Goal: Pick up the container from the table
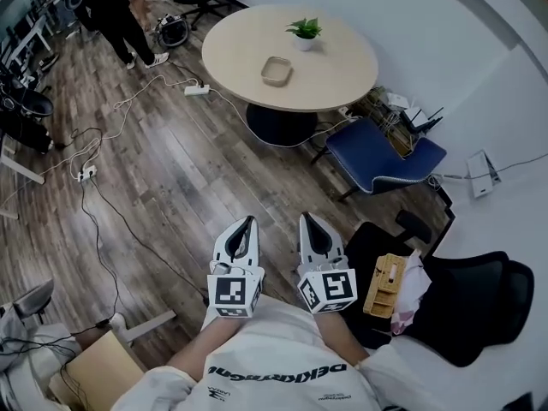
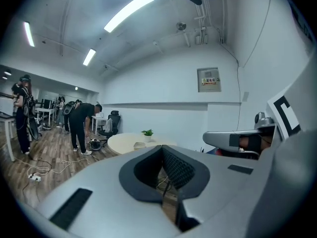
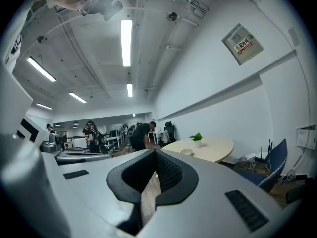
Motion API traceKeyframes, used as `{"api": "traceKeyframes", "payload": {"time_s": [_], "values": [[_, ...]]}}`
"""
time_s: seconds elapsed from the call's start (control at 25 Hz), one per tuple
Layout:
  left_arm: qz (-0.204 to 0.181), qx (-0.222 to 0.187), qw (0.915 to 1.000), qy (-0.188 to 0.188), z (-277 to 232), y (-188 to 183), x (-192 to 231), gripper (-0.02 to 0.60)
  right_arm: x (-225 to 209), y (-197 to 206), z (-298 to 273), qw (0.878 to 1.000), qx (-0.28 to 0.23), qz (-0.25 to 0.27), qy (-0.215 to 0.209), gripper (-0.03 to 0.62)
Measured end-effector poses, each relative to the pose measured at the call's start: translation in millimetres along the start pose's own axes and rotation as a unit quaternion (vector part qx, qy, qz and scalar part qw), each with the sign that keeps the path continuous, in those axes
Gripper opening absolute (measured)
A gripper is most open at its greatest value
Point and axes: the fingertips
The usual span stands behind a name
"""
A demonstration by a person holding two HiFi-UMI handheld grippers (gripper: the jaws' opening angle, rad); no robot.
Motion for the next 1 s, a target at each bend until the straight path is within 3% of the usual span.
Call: {"api": "traceKeyframes", "payload": {"time_s": [0.32,0.56,1.0], "values": [[-0.005,-0.010,0.9996,0.024,-115.5,-20.0,101.2,0.017,-2.2,-41.9,-143.3,1.000,-0.011,0.007,0.023,0.032],[-0.006,-0.018,0.9977,0.065,-195.9,-31.0,157.9,0.017,-13.0,-68.9,-237.3,0.998,-0.025,0.000,0.057,0.032],[-0.010,0.017,0.9945,0.103,-283.5,-8.1,187.3,0.017,-40.1,-68.6,-322.2,0.996,0.002,0.013,0.084,0.032]]}}
Point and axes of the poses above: the fingertips, and each gripper's own axes: z backward along the fingers, x to its left, y out of its underside, and after that the axes turned 15 degrees about -z, right-handed
